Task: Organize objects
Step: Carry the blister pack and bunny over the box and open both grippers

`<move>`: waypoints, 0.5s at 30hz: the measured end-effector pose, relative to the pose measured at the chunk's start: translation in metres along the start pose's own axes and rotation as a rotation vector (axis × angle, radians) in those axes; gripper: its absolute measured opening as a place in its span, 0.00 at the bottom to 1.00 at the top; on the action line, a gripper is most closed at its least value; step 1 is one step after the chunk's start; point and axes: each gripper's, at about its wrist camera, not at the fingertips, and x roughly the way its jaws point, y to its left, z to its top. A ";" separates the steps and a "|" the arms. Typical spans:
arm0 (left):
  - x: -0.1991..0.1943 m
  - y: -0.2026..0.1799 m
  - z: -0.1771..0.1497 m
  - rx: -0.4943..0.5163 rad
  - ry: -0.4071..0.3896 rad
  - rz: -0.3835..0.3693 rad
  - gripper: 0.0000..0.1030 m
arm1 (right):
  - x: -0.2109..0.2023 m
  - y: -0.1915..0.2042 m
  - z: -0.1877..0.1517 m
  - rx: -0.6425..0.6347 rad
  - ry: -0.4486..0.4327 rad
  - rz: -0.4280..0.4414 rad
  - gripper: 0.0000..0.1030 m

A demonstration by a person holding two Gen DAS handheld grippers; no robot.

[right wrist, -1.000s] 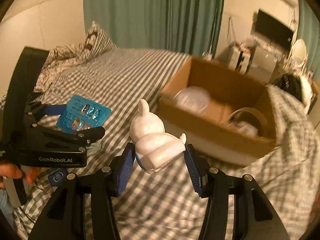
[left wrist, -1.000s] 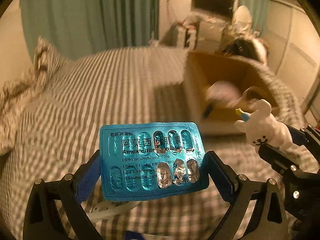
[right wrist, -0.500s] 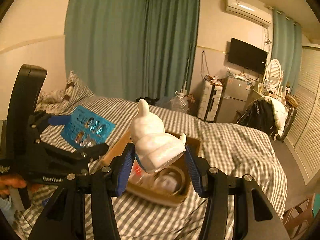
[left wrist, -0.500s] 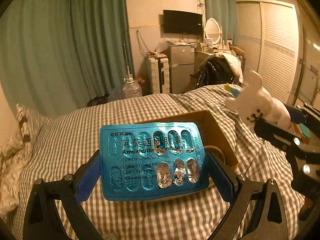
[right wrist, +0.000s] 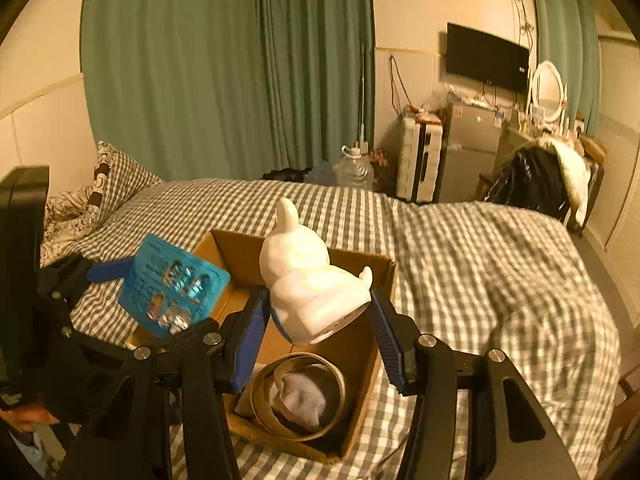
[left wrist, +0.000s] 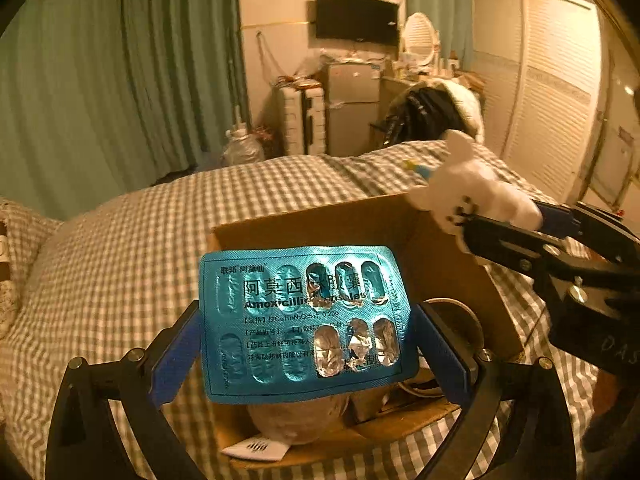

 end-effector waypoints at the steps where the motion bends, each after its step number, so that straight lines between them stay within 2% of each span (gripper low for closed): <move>1: -0.001 -0.002 0.000 0.010 -0.007 0.001 1.00 | 0.001 -0.001 0.000 0.003 -0.005 0.006 0.50; 3: -0.002 -0.005 -0.001 0.044 -0.011 0.038 1.00 | -0.002 -0.003 0.002 0.009 -0.031 0.001 0.71; 4: -0.003 -0.008 -0.002 0.070 -0.007 0.063 1.00 | -0.005 -0.004 0.002 0.014 -0.046 -0.009 0.84; 7: -0.008 -0.009 -0.003 0.102 -0.011 0.104 1.00 | -0.017 -0.010 0.004 0.040 -0.072 -0.010 0.85; 12: -0.018 -0.003 0.008 0.058 0.000 0.070 1.00 | -0.037 -0.010 0.004 0.084 -0.086 -0.001 0.88; 15: -0.022 0.001 0.008 0.043 0.008 0.090 1.00 | -0.043 -0.009 0.000 0.085 -0.078 -0.009 0.88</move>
